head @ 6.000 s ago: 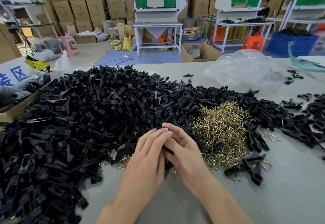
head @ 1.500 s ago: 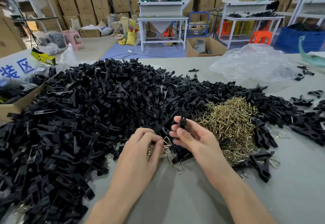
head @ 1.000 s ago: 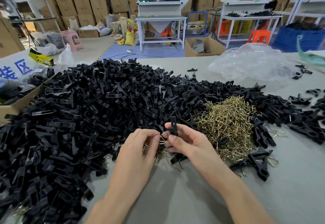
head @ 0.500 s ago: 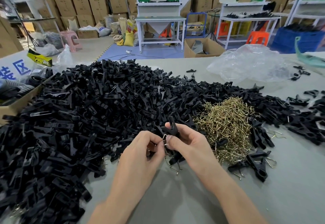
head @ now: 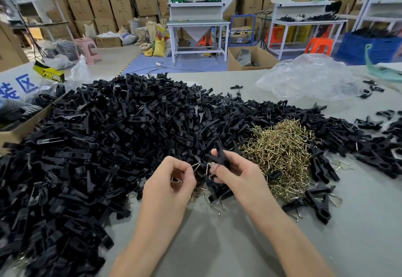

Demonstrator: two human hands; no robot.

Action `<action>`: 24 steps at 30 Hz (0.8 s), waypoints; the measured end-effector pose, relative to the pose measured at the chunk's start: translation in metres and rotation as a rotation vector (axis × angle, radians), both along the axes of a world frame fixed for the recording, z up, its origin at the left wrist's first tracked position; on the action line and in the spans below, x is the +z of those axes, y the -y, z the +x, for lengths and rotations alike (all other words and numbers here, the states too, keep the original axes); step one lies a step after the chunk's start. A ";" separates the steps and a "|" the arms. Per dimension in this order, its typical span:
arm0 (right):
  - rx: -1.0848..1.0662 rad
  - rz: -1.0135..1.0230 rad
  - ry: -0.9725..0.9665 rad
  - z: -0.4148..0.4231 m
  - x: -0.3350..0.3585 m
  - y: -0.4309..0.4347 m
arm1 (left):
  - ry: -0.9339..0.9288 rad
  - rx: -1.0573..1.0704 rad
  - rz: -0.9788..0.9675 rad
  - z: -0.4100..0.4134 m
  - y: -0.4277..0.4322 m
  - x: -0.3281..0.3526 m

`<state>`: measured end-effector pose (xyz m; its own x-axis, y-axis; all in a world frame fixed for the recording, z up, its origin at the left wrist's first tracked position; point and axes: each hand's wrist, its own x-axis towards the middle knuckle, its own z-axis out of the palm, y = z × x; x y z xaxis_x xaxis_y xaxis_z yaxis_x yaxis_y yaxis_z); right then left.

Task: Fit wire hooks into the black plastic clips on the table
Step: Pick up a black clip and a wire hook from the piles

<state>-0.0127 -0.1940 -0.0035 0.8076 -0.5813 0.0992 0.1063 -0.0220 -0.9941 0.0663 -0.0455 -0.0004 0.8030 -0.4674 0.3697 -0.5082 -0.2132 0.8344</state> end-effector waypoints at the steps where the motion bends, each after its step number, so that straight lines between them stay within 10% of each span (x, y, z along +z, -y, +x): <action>1: 0.011 -0.031 0.000 0.000 0.001 -0.002 | -0.061 0.008 -0.038 0.001 0.001 0.001; 12: 0.156 0.155 0.080 0.002 0.005 -0.012 | -0.456 -0.157 -0.281 0.003 0.005 0.008; 24: 0.161 0.368 0.133 0.002 0.002 -0.008 | -0.262 -0.080 -0.190 -0.002 0.006 0.003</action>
<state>-0.0109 -0.1865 -0.0016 0.8851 -0.4650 0.0179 0.2072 0.3595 -0.9099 0.0644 -0.0519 0.0027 0.8457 -0.4754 0.2424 -0.2804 -0.0094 0.9598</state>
